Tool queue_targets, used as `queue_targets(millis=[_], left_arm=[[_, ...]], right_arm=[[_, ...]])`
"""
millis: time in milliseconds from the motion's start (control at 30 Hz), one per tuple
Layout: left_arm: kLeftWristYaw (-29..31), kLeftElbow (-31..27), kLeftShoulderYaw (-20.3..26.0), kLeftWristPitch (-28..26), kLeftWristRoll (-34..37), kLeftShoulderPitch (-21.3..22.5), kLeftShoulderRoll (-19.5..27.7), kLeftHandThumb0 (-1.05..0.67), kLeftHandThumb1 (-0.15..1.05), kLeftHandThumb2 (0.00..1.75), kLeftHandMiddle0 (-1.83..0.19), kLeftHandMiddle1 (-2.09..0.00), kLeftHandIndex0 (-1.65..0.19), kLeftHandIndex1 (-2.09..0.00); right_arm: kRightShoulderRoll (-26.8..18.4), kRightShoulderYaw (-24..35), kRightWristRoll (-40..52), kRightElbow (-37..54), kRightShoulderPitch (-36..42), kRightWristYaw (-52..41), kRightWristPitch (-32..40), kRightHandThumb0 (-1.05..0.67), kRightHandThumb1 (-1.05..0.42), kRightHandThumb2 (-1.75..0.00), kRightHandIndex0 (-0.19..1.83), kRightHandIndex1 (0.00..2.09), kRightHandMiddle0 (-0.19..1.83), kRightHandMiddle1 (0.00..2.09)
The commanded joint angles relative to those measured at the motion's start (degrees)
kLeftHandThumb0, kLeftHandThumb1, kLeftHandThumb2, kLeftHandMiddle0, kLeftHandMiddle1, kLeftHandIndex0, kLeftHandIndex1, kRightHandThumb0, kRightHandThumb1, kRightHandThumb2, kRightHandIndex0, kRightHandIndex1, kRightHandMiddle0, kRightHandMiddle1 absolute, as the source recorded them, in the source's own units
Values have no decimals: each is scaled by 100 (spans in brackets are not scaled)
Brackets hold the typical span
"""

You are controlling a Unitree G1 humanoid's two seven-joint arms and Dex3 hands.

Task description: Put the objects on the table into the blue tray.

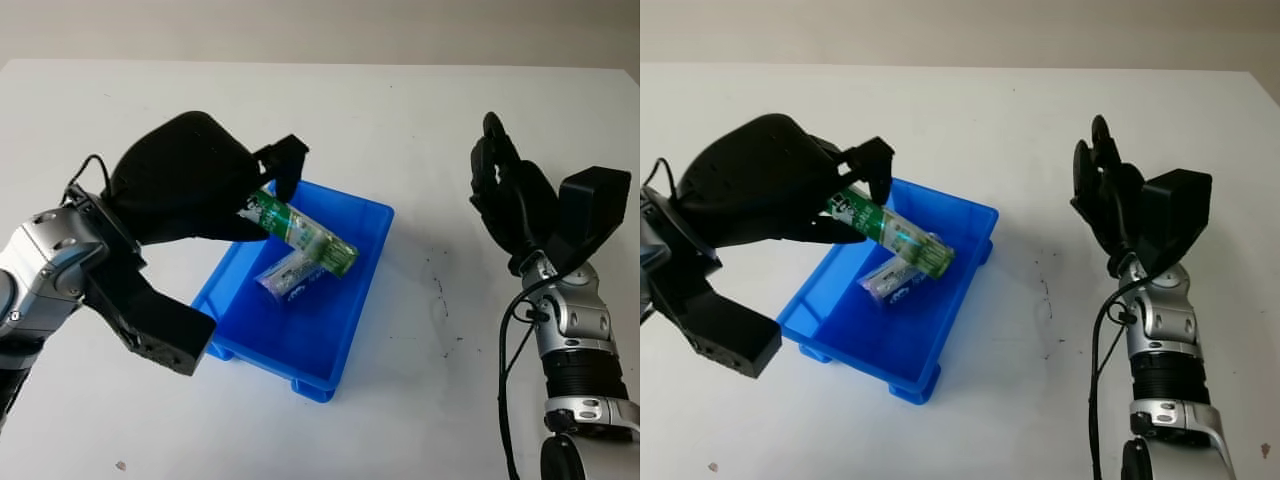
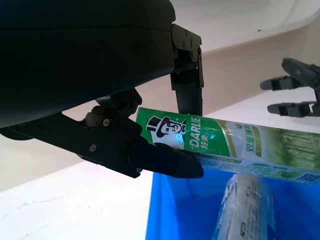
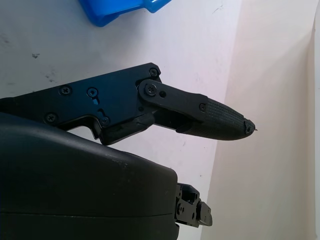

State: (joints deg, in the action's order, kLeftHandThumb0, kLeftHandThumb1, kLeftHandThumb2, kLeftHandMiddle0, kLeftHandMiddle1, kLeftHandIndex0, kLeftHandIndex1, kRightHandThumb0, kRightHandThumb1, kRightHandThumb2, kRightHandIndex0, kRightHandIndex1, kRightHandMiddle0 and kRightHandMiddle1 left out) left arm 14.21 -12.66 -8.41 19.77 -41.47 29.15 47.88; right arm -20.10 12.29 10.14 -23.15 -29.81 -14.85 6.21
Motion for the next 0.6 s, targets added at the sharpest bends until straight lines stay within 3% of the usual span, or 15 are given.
queue_targets(millis=[0,67,100,133,167,233,300,367,433,500,567], left_arm=[[156,-46,27,-51,36,-46,-62,-40,105,24,-102,-209,-64,-209],[378,-118,60,-169,81,-67,-102,-42,105,24,-78,-209,-44,-209],[573,-165,73,-245,162,-68,-98,-43,105,24,-54,-209,-25,-207],[782,-194,87,-293,306,-56,-83,-47,105,28,-21,-180,-1,-173],[999,-233,97,-349,431,-36,-57,-49,105,31,-12,-146,6,-143],[1310,-280,129,-422,631,10,-32,-58,105,35,-10,-51,5,-69],[1643,-313,185,-617,953,54,-72,-64,105,30,-7,-17,2,-32],[2202,-299,256,-973,1623,198,-89,-65,105,16,11,-5,8,-14],[2793,-264,327,-1406,2325,386,-70,-59,95,7,18,-1,17,-5],[3512,-142,389,-2134,3090,710,-24,-54,89,3,19,0,19,-1],[4273,88,428,-3029,3849,1179,48,-59,85,3,19,0,19,0]], right_arm=[[-34,43,37,160,62,-16,-13,-71,-105,-71,-19,0,-19,0],[-30,49,53,192,77,-20,15,-71,-105,-71,-19,0,-19,0],[-32,48,56,198,86,-28,9,-71,-105,-71,-19,0,-19,0],[-29,49,62,202,91,-30,12,-70,-105,-71,-19,0,-19,0],[-23,48,58,208,99,-19,13,-70,-105,-72,-19,0,-19,0],[-24,30,43,220,109,-18,24,-69,-105,-72,-19,0,-19,0],[-21,15,35,222,114,-23,25,-67,-105,-74,-19,0,-19,0],[-18,-5,25,236,119,-24,52,-67,-105,-74,-19,0,-19,0],[-13,-15,20,243,126,-25,53,-66,-105,-76,-19,0,-19,0],[2,-16,21,232,128,-16,20,-66,-105,-76,-19,0,-19,0],[14,-16,27,213,126,-21,-15,-66,-105,-75,-19,0,-19,0]])
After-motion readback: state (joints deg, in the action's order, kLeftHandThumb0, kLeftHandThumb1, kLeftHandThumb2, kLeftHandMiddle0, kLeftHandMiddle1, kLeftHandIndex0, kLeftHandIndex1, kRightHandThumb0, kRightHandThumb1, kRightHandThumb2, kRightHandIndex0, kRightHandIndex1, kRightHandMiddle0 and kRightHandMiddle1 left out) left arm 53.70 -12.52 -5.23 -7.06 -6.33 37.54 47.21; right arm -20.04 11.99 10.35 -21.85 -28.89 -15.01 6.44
